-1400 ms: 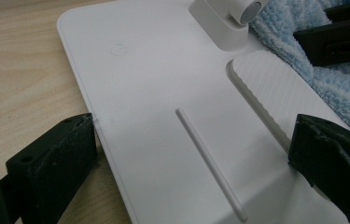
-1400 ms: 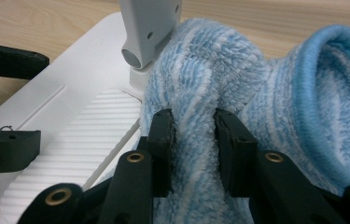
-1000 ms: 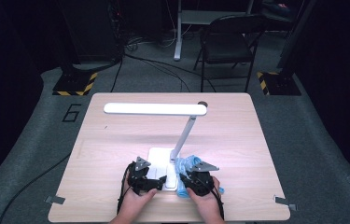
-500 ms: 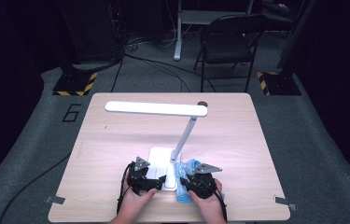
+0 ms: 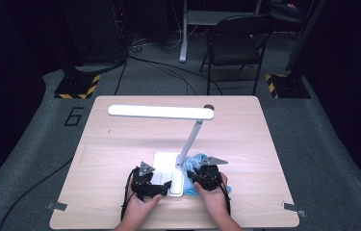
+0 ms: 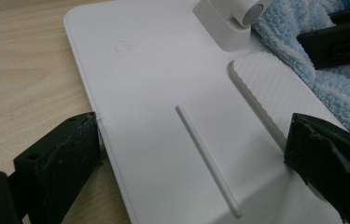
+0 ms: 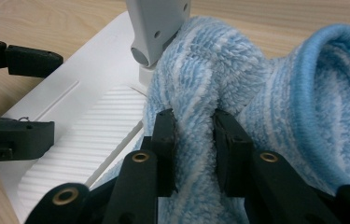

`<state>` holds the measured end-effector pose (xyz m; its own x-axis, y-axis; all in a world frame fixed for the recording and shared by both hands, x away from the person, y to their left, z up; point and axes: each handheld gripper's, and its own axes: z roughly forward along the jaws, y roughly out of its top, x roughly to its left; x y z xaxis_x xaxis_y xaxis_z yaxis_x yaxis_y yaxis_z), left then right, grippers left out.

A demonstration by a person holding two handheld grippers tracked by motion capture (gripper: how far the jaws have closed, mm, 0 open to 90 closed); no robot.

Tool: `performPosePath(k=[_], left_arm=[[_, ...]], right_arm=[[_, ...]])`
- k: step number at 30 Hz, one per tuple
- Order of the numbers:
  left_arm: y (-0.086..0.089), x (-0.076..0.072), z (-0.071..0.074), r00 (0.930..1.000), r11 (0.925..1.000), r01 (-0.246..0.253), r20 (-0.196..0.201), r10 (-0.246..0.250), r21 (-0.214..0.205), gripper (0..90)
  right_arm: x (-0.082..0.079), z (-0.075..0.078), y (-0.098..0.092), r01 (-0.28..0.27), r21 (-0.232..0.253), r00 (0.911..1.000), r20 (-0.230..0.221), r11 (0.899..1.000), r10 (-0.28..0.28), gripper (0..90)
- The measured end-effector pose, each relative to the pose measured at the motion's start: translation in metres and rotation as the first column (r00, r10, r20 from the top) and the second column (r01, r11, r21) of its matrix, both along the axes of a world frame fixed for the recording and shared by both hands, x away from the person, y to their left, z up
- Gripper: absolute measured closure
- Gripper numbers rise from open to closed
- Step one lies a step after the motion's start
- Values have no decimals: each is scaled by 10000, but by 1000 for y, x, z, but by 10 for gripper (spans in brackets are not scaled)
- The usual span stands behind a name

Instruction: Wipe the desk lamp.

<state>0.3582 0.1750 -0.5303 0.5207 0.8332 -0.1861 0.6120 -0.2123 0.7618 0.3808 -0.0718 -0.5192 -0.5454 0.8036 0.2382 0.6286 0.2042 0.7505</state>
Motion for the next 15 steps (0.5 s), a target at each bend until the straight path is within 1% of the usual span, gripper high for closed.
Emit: performPosePath(k=[2,3,8,10,11,14,15], left_arm=[[-1,-1,0,9999,9999,-126,1,126,-48,33],[-1,-1,0,9999,9999,-158,3,158,-17,33],[-1,-1,0,9999,9999,-130,-38,130,-30,28],[-2,-2,0,9999,9999,-156,-55,155,-56,27],[-2,-2,0,9999,9999,-162,-56,162,-58,27],[-2,-2,0,9998,9998,-209,-56,209,-62,26],[-2,-2,0,9997,9997,-221,-55,220,-63,25]], right_arm=[[1,0,0,72,25,9999,-129,10000,-71,721],[2,0,0,42,89,10000,-77,10000,-41,722],[4,1,0,63,59,9999,-126,10000,-62,724],[5,1,1,151,14,9995,-262,9999,-151,724],[6,1,1,78,10,9999,-133,10000,-77,724],[7,1,1,28,19,10000,-56,10000,-28,724],[8,1,1,63,99,9999,-134,9999,-62,724]])
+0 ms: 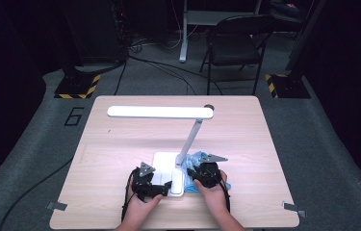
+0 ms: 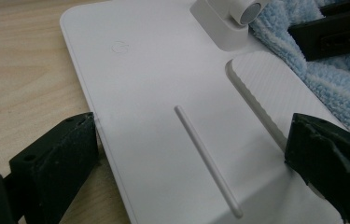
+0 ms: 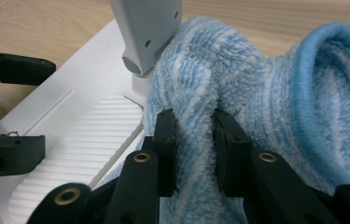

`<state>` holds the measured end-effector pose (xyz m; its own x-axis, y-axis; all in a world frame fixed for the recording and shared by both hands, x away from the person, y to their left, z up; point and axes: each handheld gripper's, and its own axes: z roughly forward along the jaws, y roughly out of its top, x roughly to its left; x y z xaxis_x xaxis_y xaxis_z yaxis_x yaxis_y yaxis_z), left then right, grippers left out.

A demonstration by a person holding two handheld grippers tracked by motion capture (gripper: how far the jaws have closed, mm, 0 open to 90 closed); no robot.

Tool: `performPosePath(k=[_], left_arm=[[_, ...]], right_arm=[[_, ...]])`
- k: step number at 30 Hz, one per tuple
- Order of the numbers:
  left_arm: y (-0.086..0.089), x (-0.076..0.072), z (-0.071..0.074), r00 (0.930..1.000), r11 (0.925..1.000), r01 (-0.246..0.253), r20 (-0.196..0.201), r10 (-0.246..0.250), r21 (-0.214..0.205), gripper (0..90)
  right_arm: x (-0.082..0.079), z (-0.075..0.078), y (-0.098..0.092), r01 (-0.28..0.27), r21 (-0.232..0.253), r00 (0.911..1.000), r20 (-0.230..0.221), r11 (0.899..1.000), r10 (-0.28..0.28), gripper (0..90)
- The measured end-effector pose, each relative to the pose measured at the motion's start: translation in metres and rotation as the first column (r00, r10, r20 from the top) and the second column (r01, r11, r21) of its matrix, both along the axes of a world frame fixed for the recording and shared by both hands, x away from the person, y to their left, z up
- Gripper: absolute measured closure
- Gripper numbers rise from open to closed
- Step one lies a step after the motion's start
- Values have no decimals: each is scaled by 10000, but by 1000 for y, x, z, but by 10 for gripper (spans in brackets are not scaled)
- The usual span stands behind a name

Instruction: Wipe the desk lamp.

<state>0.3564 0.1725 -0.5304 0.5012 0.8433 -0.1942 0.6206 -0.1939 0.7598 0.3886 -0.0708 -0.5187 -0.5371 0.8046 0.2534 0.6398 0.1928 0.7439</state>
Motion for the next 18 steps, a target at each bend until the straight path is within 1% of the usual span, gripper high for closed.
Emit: performPosePath(k=[1,3,4,5,6,7,8,9,10,13,14,15,17,18], left_arm=[[0,0,0,10000,10000,-2,-4,2,7,25],[0,0,0,10000,10000,-19,-6,19,10,24],[0,0,0,10000,10000,-20,-6,20,8,24],[0,0,0,10000,10000,-19,-6,19,8,24],[0,0,0,10000,10000,37,33,-38,87,24],[0,0,0,10000,10000,33,30,-33,85,24],[0,0,0,10000,10000,32,31,-33,83,24],[0,0,0,10000,10000,32,34,-32,82,24],[0,0,0,10000,10000,34,32,-34,82,24],[0,0,0,10000,10000,32,32,-32,79,24],[0,0,0,10000,10000,-26,-12,26,-7,24],[0,0,0,10000,10000,-20,-3,20,7,24],[0,0,0,10000,10000,-20,-6,20,6,24],[0,0,0,10000,10000,-20,-3,20,7,24]], right_arm=[[0,0,0,59,26,10000,-47,10000,-59,724],[2,0,0,-37,-131,10000,48,9999,38,724],[2,1,0,-4,-47,10000,-51,10000,4,725],[3,1,-1,-117,-88,9999,-30,9999,117,726],[4,2,-1,-102,-16,9999,-38,9999,102,728],[4,2,-2,-58,32,9999,-129,10000,58,730],[4,3,-4,-119,84,9999,-98,9999,120,731],[5,4,-5,-95,113,9999,-69,9999,96,732],[5,5,-6,6,177,9999,-131,9998,-4,733],[8,8,-10,105,409,9999,21,9991,-106,734],[8,9,-11,177,527,9998,1,9985,-178,735],[8,10,-11,251,613,9996,-115,9978,-244,735],[9,13,-11,349,760,9994,-92,9965,-343,735],[10,14,-12,270,780,9996,-11,9966,-270,735]])
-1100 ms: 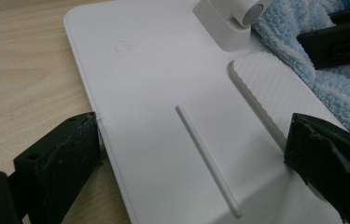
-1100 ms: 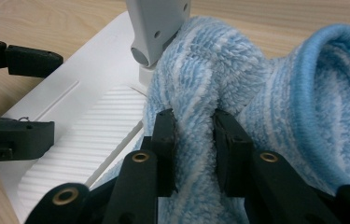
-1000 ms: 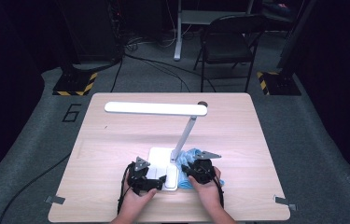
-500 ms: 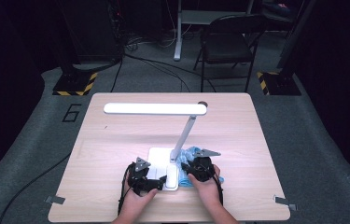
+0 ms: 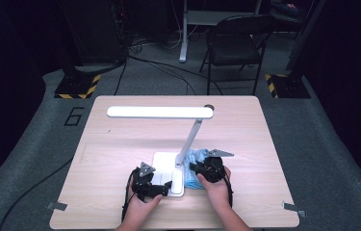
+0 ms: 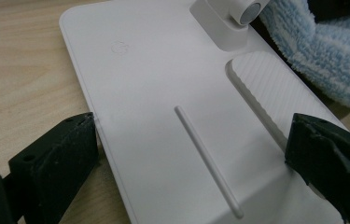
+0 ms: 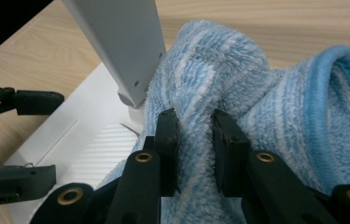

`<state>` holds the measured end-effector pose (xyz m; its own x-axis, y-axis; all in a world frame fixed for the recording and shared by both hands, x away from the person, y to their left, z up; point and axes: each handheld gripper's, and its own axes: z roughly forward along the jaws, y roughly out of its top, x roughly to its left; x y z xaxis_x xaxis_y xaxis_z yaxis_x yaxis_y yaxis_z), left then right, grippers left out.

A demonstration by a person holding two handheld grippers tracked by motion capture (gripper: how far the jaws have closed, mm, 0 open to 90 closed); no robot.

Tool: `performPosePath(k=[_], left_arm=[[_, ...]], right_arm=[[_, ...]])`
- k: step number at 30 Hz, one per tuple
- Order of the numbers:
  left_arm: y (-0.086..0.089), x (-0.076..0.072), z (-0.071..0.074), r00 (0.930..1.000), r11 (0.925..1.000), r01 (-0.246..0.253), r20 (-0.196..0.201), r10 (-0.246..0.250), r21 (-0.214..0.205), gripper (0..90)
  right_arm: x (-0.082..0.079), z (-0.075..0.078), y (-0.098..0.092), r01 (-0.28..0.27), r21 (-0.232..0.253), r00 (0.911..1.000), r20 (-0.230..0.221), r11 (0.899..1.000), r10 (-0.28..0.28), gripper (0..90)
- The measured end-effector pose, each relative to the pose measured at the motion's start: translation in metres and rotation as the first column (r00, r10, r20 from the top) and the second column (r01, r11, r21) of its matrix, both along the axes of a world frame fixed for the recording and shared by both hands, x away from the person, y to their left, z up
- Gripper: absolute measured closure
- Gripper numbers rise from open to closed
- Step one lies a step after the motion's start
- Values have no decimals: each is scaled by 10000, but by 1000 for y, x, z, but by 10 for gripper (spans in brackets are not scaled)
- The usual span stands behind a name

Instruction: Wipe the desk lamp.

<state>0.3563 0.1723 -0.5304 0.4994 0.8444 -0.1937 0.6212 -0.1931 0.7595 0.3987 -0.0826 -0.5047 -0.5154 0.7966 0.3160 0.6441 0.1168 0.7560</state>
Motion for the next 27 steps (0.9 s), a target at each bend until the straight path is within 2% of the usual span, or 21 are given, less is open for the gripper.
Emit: performPosePath(k=[4,6,7,9,10,12,14,16,20,21,22,27], left_arm=[[1,0,0,10000,10000,46,34,-46,69,24],[1,0,0,10000,10000,51,35,-52,73,24],[1,0,0,10000,10000,52,38,-53,74,24],[0,0,0,10000,10000,1,-5,-1,-1,24],[0,0,0,10000,10000,2,-2,-2,0,24],[1,0,0,10000,10000,52,28,-52,65,24],[0,0,0,10000,10000,2,-1,-2,2,24],[1,0,0,10000,9999,71,44,-71,91,24],[0,0,0,10000,10000,5,-1,-5,3,24],[0,0,0,10000,10000,2,-1,-2,-2,24],[0,0,0,10000,10000,2,-1,-2,0,24],[0,0,0,10000,10000,-2,5,2,4,24]], right_arm=[[3,5,-1,96,226,9999,43,9997,-97,736],[4,7,0,189,588,9995,-254,9981,-175,736],[6,6,-1,169,612,9997,-196,9980,-157,737],[7,7,0,353,830,9983,-488,9959,-313,737],[9,6,0,272,936,9992,-325,9952,-243,737],[10,5,2,289,999,9986,-473,9946,-243,738],[11,4,5,369,740,9984,-456,9966,-336,738],[12,2,8,280,700,9989,-407,9972,-252,738],[14,-7,12,138,455,9996,-240,9989,-127,737],[15,-10,11,71,445,10000,-67,9990,-68,736],[14,-12,11,88,614,9997,-251,9981,-72,733],[12,-17,11,133,735,9997,205,9972,-149,728]])
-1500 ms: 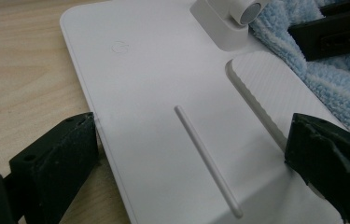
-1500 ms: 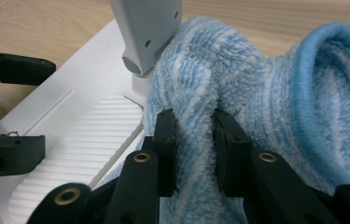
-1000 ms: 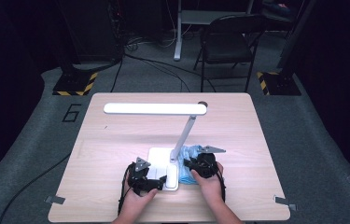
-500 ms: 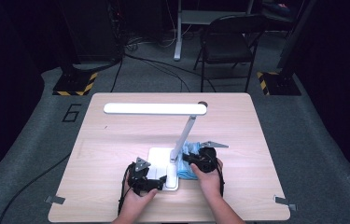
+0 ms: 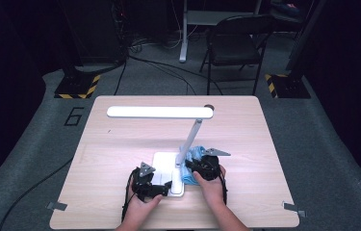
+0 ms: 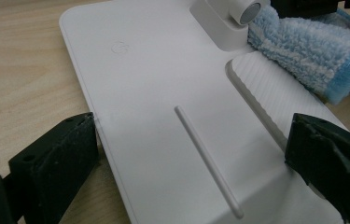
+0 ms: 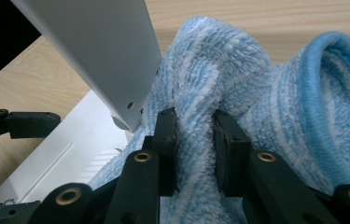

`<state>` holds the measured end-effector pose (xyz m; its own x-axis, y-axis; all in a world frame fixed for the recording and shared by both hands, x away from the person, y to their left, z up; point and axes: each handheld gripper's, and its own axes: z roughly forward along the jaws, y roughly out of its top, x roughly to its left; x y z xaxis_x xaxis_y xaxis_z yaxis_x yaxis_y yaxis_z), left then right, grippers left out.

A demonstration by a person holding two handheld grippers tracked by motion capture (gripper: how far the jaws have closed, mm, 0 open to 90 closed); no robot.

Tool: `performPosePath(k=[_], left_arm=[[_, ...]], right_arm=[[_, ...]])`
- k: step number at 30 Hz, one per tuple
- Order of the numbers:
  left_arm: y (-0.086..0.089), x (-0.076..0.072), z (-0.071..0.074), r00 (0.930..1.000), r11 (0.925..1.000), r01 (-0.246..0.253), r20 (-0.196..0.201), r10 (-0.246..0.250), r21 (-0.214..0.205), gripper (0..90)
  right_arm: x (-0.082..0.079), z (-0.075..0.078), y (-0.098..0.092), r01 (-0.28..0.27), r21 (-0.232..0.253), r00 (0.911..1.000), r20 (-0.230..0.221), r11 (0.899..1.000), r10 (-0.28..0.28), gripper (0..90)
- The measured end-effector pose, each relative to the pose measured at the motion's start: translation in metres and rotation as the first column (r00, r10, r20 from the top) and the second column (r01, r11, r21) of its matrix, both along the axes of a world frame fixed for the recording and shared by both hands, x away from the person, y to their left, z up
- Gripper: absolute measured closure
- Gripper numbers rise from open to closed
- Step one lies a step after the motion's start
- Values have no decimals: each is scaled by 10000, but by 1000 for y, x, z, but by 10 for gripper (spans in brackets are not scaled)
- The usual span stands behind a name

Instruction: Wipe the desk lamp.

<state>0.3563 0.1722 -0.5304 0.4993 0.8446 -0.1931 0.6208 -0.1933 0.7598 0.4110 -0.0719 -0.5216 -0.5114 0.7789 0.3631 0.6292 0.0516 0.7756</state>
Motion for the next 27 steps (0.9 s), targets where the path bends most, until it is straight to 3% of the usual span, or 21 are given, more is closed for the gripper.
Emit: performPosePath(k=[6,12,16,17,21,25,27], left_arm=[[0,0,0,10000,10000,1,4,-1,4,24],[1,0,0,10000,9999,65,40,-66,80,24],[1,0,0,10000,10000,57,40,-58,76,24],[0,0,0,10000,10000,-4,1,4,-3,24],[0,0,0,10000,10000,-4,1,4,-3,23],[0,0,0,10000,10000,7,5,-7,7,23],[0,0,0,10000,10000,7,4,-7,9,23]], right_arm=[[-8,-2,8,225,-561,9969,768,9982,-182,670],[-10,-2,10,311,-714,9966,782,9970,-255,657],[-8,-5,7,312,-135,9980,549,9994,-304,686],[-9,-5,6,358,212,9987,349,9991,-365,709],[-9,-5,3,573,801,9984,-62,9951,-570,748],[-10,-2,3,568,887,9982,117,9944,-580,760],[-11,0,2,591,1189,9982,-116,9911,-582,763]])
